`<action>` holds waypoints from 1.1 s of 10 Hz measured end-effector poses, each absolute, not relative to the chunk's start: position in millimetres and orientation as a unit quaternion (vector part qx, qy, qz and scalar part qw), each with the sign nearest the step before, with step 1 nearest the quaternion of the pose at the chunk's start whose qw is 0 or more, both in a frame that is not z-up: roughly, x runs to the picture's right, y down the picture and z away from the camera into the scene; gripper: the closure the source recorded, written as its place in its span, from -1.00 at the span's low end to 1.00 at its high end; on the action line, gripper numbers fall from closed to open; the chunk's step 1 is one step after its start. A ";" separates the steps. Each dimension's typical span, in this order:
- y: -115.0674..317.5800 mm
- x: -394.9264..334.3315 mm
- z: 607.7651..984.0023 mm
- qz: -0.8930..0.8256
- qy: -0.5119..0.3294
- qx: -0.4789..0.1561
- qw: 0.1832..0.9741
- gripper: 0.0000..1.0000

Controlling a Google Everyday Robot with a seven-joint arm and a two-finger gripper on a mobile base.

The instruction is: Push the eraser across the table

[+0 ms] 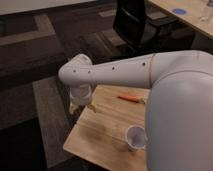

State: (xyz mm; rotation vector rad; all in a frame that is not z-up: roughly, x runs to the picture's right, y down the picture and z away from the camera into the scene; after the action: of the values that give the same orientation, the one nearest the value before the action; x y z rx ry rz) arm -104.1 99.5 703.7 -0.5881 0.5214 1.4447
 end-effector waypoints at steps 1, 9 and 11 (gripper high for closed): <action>99.2 -100.7 703.0 0.648 0.233 -0.264 0.675 -0.30; 78.7 79.5 676.4 0.759 0.241 -0.230 0.559 -0.30; 79.0 107.8 670.7 0.780 0.241 -0.220 0.535 -0.30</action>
State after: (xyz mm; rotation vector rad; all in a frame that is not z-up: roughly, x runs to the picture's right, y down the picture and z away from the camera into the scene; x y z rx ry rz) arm 107.8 79.0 670.7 -0.5243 0.5748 1.8574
